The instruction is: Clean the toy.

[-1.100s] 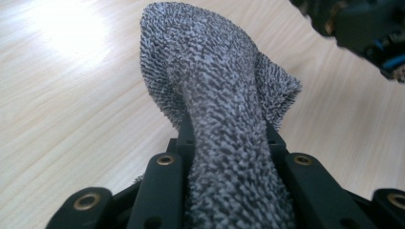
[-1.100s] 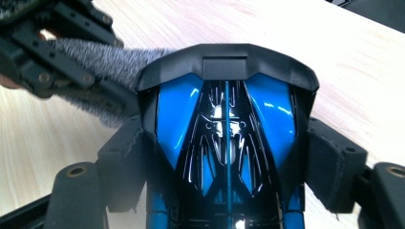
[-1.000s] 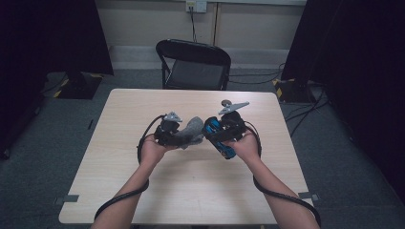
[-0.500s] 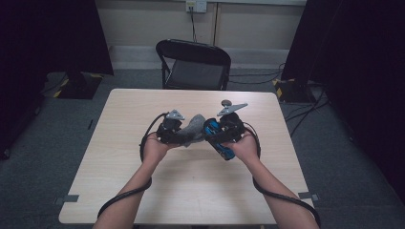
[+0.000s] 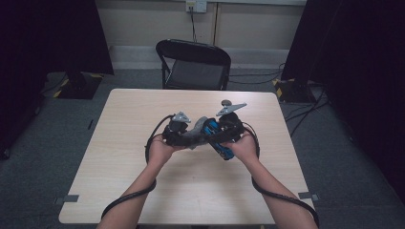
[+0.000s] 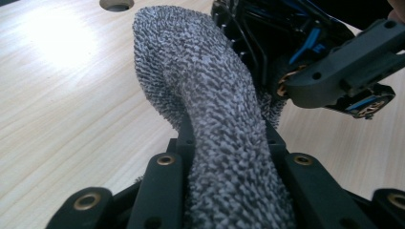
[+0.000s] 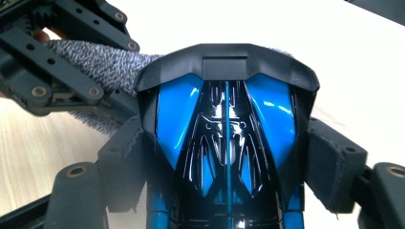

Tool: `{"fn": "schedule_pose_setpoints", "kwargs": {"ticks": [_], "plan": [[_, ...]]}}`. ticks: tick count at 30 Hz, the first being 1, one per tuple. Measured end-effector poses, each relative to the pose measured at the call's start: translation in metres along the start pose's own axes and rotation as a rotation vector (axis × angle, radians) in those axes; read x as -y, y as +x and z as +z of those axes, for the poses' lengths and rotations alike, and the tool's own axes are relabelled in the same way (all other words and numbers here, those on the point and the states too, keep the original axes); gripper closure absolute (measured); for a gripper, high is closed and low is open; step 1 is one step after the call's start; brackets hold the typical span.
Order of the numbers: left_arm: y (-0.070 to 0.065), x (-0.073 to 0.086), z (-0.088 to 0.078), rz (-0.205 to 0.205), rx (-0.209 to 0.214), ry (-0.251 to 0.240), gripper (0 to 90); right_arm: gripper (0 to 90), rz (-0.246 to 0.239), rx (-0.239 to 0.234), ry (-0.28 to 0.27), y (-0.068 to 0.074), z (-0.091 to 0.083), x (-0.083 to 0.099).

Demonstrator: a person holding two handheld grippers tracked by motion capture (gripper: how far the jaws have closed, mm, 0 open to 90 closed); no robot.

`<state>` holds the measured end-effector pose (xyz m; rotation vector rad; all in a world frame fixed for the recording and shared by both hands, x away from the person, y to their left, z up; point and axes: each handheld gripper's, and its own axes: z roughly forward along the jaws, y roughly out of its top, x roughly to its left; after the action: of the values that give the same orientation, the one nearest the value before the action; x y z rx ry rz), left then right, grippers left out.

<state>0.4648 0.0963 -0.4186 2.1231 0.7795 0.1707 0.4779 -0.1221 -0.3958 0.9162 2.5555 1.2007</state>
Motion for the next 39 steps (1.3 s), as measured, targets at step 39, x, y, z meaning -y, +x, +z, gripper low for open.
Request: {"fn": "schedule_pose_setpoints", "kwargs": {"ticks": [39], "plan": [[-0.038, 0.003, 0.034, 0.046, 0.089, 0.035, 70.5, 26.0, 0.011, 0.021, -0.015, 0.0, -0.002, -0.014]]}}
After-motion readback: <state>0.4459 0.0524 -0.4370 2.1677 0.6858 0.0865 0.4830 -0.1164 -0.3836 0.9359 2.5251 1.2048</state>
